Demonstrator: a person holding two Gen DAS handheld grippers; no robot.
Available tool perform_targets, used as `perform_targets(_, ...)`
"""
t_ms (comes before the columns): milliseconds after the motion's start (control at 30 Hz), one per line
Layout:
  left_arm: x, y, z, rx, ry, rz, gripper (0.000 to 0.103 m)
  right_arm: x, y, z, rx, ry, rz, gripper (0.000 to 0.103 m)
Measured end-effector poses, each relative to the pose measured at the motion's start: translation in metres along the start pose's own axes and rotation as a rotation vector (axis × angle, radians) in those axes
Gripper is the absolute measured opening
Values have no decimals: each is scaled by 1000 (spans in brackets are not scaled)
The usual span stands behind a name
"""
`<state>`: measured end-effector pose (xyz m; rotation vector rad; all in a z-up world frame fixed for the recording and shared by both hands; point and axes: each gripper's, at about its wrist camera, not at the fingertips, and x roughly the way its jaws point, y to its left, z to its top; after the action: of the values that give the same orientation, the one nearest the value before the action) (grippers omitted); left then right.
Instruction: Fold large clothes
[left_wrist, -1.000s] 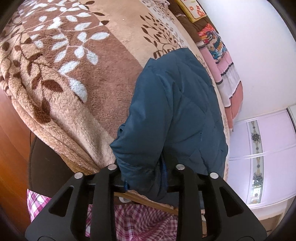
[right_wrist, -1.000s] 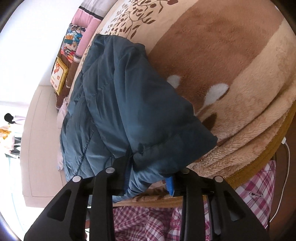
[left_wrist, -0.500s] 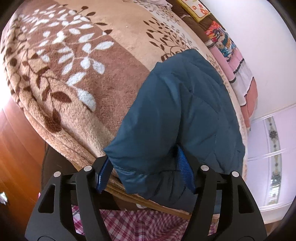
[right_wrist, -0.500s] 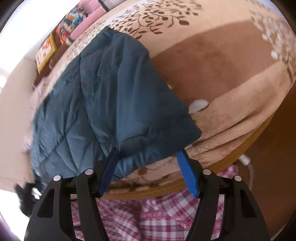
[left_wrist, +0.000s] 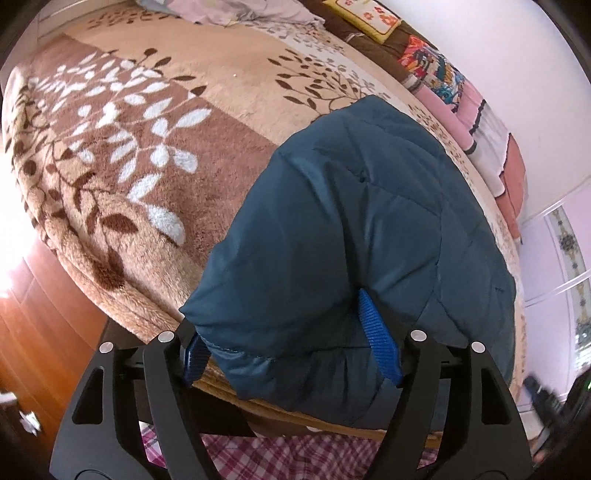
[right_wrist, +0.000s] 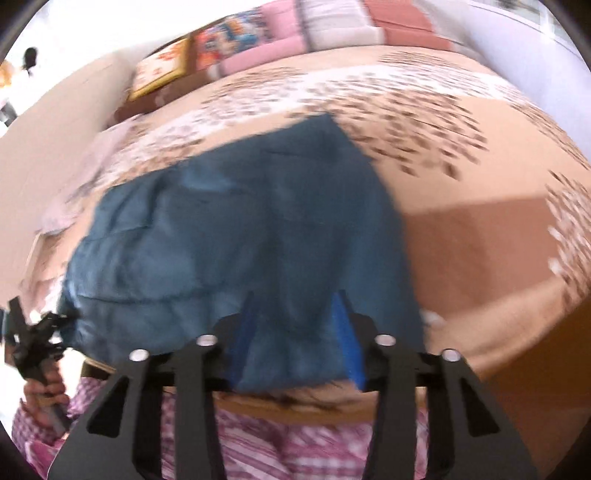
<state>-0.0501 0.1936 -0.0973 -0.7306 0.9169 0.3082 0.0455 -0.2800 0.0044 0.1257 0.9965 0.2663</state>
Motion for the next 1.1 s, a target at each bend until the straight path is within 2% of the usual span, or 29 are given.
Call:
perform_targets(67, 0, 1, 0, -1, -1, -4, 73, 18, 23, 19, -31, 17, 64, 21)
perform_targets(133, 1, 3, 0, -9, 1, -12, 73, 31, 43, 33, -48, 32, 114, 15)
perform_targets(167, 1, 4, 0, -14, 4, -19, 73, 43, 57, 45, -61, 46, 141, 13)
perform_targets(300, 1, 7, -4, -17, 8, -30, 73, 78, 97, 77, -114, 71, 155, 10)
perform_targets(500, 0, 6, -4, -4, 8, -31, 73, 123, 126, 115, -72, 122, 194, 9)
perform_targets(767, 3, 5, -1, -6, 17, -42, 73, 166, 147, 132, -89, 173, 136, 9)
perform_targets(1100, 4, 6, -1, -12, 20, -50, 73, 201, 146, 134, -86, 224, 90, 6)
